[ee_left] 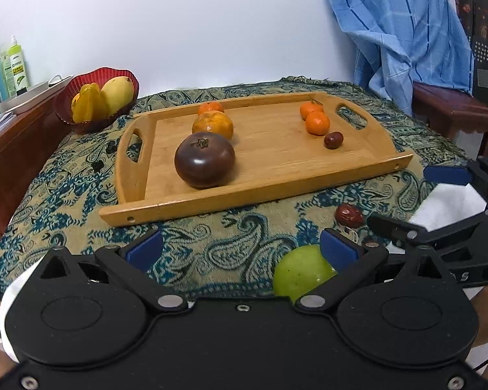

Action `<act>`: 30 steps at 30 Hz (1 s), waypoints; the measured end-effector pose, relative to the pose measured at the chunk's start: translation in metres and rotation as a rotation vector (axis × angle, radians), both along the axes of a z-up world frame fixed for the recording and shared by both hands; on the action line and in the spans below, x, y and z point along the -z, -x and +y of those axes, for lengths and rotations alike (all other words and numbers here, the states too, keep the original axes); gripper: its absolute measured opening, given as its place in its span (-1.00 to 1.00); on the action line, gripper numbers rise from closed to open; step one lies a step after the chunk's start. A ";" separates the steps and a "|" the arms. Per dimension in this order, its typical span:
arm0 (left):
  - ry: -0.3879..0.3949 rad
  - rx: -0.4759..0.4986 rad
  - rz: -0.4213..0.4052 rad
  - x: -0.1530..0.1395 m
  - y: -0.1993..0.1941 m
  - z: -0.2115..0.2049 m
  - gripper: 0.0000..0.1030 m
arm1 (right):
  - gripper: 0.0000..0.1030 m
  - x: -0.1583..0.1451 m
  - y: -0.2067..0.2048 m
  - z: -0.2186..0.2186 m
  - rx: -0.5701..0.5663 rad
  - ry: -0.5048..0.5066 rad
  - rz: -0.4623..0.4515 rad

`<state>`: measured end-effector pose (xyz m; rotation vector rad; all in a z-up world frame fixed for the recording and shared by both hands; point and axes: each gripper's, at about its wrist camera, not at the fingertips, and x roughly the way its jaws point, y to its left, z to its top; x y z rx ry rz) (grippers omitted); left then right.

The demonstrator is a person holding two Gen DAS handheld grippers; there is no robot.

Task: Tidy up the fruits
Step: 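Grasp the green apple with the left tool while the right tool grasps a red date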

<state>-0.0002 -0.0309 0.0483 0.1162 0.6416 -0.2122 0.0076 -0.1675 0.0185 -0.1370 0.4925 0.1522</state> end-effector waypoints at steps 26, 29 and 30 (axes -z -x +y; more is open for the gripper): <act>0.121 0.109 0.157 0.020 0.013 -0.013 0.17 | 0.42 0.018 0.015 0.017 -0.103 0.039 0.084; 0.143 0.115 0.180 0.026 0.009 -0.014 0.06 | 0.30 0.019 0.015 0.018 -0.111 0.040 0.086; 0.151 0.112 0.184 0.027 0.008 -0.014 0.06 | 0.24 0.019 0.016 0.019 -0.114 0.042 0.085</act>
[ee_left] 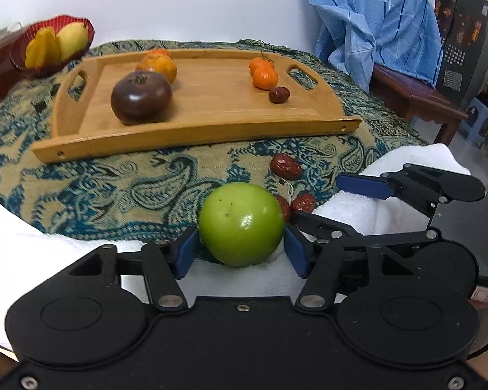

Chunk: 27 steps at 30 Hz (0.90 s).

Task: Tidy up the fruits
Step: 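Grasp the green apple with the left tool while the right tool grasps a red date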

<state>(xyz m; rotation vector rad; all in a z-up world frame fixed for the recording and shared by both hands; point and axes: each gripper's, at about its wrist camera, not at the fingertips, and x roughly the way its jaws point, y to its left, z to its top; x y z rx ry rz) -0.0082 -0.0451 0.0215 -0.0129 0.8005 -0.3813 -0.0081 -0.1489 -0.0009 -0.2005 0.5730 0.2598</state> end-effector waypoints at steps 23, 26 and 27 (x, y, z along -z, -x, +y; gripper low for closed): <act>-0.124 -0.073 -0.128 0.007 0.003 0.000 0.10 | -0.07 0.005 -0.007 0.004 -0.002 -0.014 0.021; -0.093 -0.084 -0.101 0.015 -0.003 0.000 0.06 | -0.14 0.007 -0.009 0.006 0.005 -0.009 0.019; -0.096 -0.085 -0.106 0.015 -0.003 -0.001 0.06 | -0.17 0.007 -0.010 0.005 0.007 -0.012 0.020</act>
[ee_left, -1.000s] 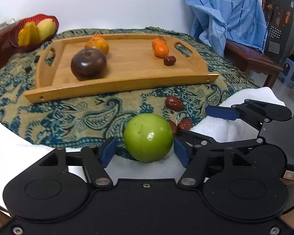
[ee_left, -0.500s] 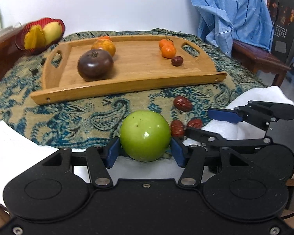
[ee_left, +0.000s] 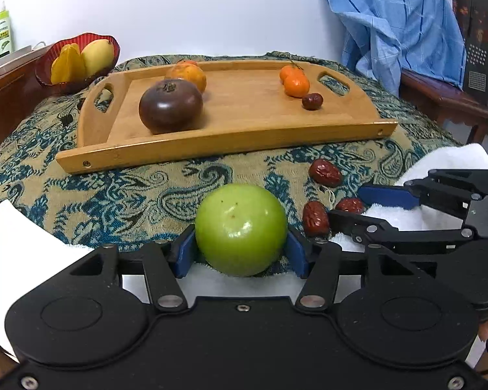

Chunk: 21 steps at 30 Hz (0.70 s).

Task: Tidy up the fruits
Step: 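Grasp the green apple with the left tool while the right tool grasps a red date, then carry the green apple and red date over the bamboo tray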

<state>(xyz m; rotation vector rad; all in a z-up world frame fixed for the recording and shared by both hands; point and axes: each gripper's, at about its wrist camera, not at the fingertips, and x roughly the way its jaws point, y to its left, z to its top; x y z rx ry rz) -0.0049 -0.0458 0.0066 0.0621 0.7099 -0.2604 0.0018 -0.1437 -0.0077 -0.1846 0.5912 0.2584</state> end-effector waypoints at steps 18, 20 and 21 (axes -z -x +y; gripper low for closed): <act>-0.016 -0.008 0.016 -0.012 -0.003 0.002 0.05 | -0.50 -0.010 -0.003 -0.011 0.087 -0.061 -0.053; -0.011 -0.013 0.012 -0.015 -0.005 0.004 0.05 | -0.50 -0.012 -0.004 -0.014 0.111 -0.072 -0.067; -0.010 -0.018 0.011 -0.017 -0.006 0.005 0.05 | -0.50 -0.013 -0.005 -0.016 0.120 -0.079 -0.073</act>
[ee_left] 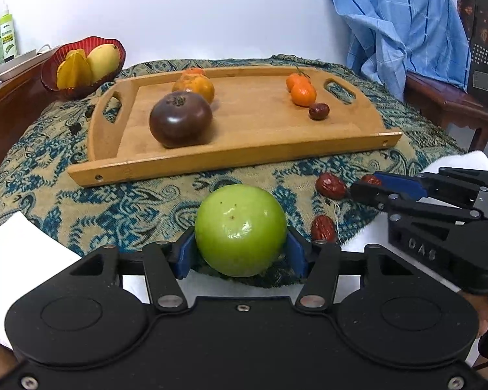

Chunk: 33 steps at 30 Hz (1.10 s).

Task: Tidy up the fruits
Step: 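Carry the green apple and red date over the bamboo tray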

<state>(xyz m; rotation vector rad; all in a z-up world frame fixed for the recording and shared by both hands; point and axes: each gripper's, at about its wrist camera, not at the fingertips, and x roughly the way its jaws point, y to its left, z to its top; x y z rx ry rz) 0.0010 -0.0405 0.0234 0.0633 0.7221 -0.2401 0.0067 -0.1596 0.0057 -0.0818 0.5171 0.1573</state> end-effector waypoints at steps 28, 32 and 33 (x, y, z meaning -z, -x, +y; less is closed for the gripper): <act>0.025 -0.144 -0.126 -0.066 -0.083 0.056 0.05 | -0.50 -0.045 -0.065 -0.023 0.115 -0.096 -0.101; 0.025 -0.153 -0.110 -0.068 -0.108 0.064 0.05 | -0.50 -0.043 -0.078 -0.022 0.134 -0.101 -0.063; 0.029 -0.151 -0.104 -0.069 -0.115 0.066 0.05 | -0.49 -0.044 -0.082 -0.022 0.128 -0.095 -0.058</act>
